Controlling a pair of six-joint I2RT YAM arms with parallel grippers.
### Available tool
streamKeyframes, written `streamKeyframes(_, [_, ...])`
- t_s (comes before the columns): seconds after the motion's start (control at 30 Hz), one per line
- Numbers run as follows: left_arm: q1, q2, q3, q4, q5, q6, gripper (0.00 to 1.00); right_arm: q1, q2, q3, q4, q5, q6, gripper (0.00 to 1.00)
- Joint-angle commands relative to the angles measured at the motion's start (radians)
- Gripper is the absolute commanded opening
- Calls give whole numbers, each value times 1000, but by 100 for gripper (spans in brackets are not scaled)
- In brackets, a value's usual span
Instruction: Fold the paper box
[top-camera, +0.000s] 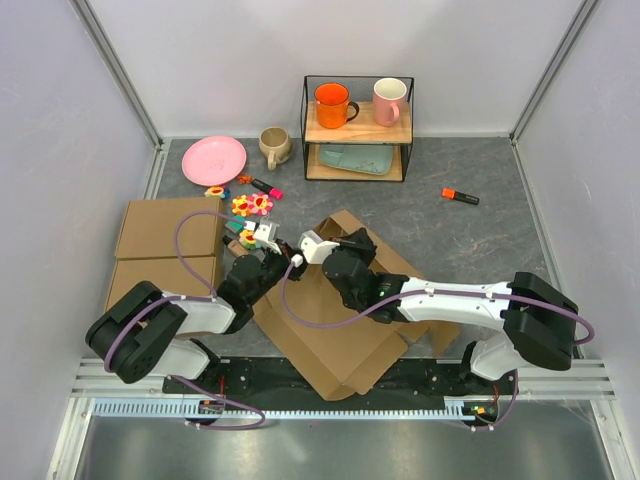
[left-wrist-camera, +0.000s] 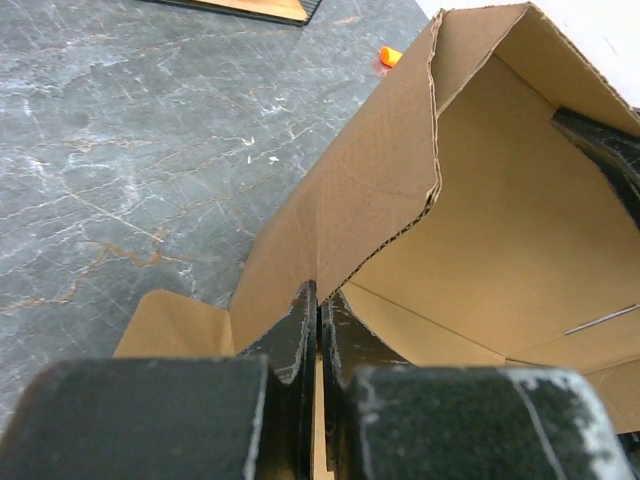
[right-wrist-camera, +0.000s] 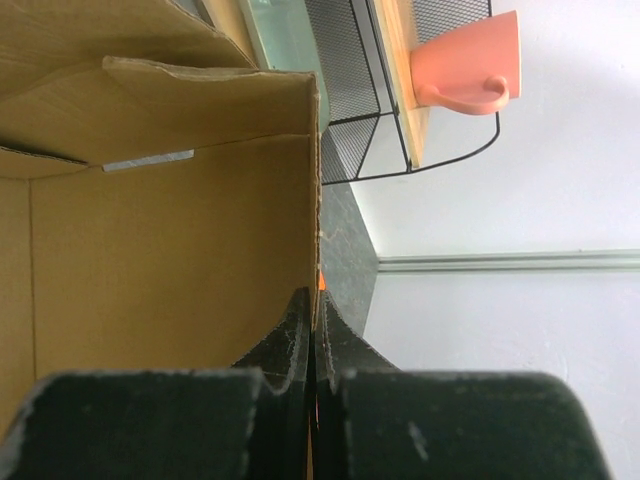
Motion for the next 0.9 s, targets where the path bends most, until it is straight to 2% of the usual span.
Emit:
streamKeyframes(0.0, [-24, -36, 54, 102, 65, -82, 5, 17, 17, -45, -7, 17, 5, 0])
streamKeyframes(0.1, [-30, -41, 69, 20, 114, -75, 9, 25, 18, -55, -8, 14, 4, 0])
streamKeyframes(0.3, [-33, -38, 26, -3, 113, -102, 11, 27, 20, -67, -7, 13, 7, 0])
streamKeyframes(0.4, [-33, -96, 46, -176, 93, -81, 14, 27, 12, -72, -4, 10, 7, 0])
streamKeyframes(0.5, [-33, -154, 49, -266, 64, -66, 19, 25, 8, -75, -4, 11, 8, 0])
streamKeyframes(0.7, [-33, -268, 109, -501, 7, -44, 39, 27, 3, -72, -8, 11, 11, 0])
streamKeyframes(0.73, [-31, -289, 121, -605, -4, -23, 41, 25, 3, -72, -10, 13, 11, 0])
streamKeyframes(0.8, [-31, -349, 163, -708, -25, 0, 46, 27, 2, -67, -11, 14, 11, 0])
streamKeyframes(0.87, [-31, -415, 192, -843, -34, 25, 47, 25, 0, -64, -14, 13, 13, 0])
